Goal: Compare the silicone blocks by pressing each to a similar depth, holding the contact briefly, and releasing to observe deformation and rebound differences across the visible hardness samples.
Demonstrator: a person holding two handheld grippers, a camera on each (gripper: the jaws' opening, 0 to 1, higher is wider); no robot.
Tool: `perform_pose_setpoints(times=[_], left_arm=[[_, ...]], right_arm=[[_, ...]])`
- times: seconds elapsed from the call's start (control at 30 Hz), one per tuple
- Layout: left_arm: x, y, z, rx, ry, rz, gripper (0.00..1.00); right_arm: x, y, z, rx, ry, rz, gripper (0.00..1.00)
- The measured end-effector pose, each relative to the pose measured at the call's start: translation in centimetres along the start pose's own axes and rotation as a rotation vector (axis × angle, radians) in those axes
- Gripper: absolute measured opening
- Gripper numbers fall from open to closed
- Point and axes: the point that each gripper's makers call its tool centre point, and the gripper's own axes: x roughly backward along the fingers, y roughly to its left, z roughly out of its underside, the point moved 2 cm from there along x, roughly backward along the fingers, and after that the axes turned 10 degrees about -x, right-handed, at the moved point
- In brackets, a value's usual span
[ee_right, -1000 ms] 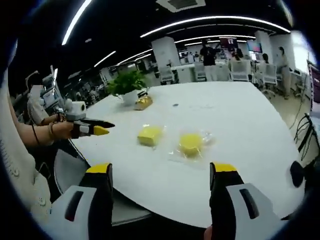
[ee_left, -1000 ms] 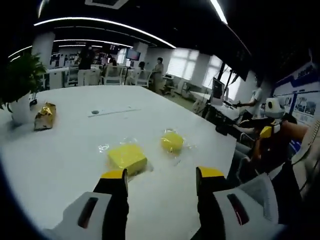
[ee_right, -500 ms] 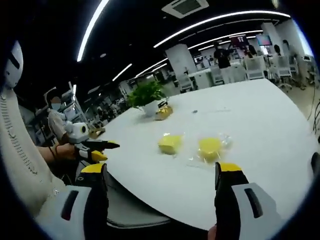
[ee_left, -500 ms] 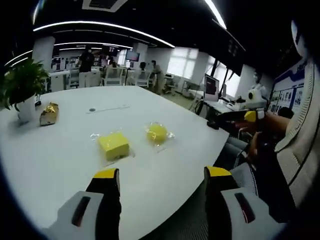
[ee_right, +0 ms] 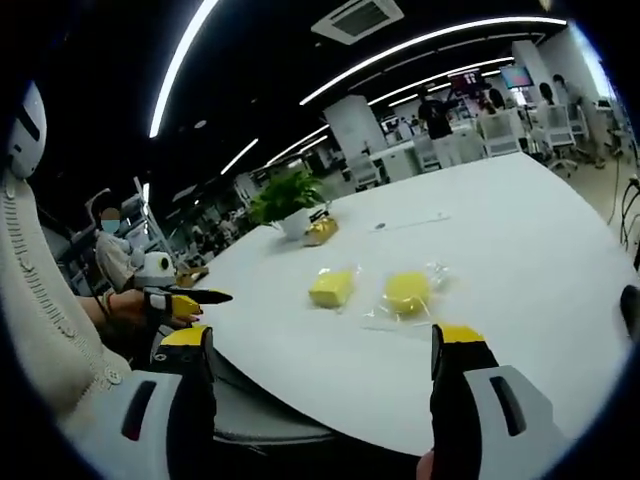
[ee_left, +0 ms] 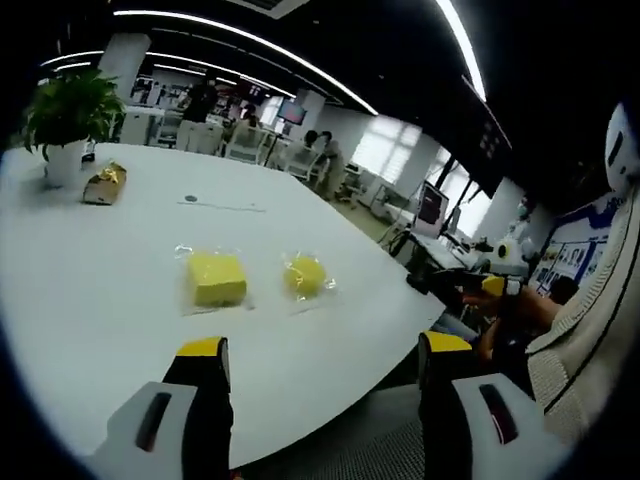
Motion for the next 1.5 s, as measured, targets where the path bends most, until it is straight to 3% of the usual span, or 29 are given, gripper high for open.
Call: perform_pose_setpoints(times=[0.07,0.33,0.4,0.73,1.03,1.5], left_arm=[[-0.7,-0.3,-0.2,0.033,-0.014,0.024,0.77],[-4.9,-1.6,-3.5,0.360,-0.137,0.130,0.74],[-6.3,-1.5,-4.0,0.416,-0.137,0.143,0.75],[-13.8,1.1,-5.4,0.410,-0.062,0.132,0.73],[-20.7,3.5,-4.7,0.485,0.042,0.106,0.72],[-27.6,7.2,-4.2,0.517,0.113,-0.001,0.69]], right_arm=[[0.3,-0.6,-0.1,-0.009,-0.005,0.013,0.83],[1.1,-2.4,-0.3,-0.032,-0.004,0.040,0.81],[1.1,-2.9,-0.5,-0.040,-0.005,0.046,0.81],[1.0,-5.2,-1.4,-0.079,-0.021,0.066,0.77],[0.0,-6.6,-1.5,-0.114,0.002,0.079,0.76],[-1.1,-9.1,-1.0,-0.178,0.022,0.105,0.75]])
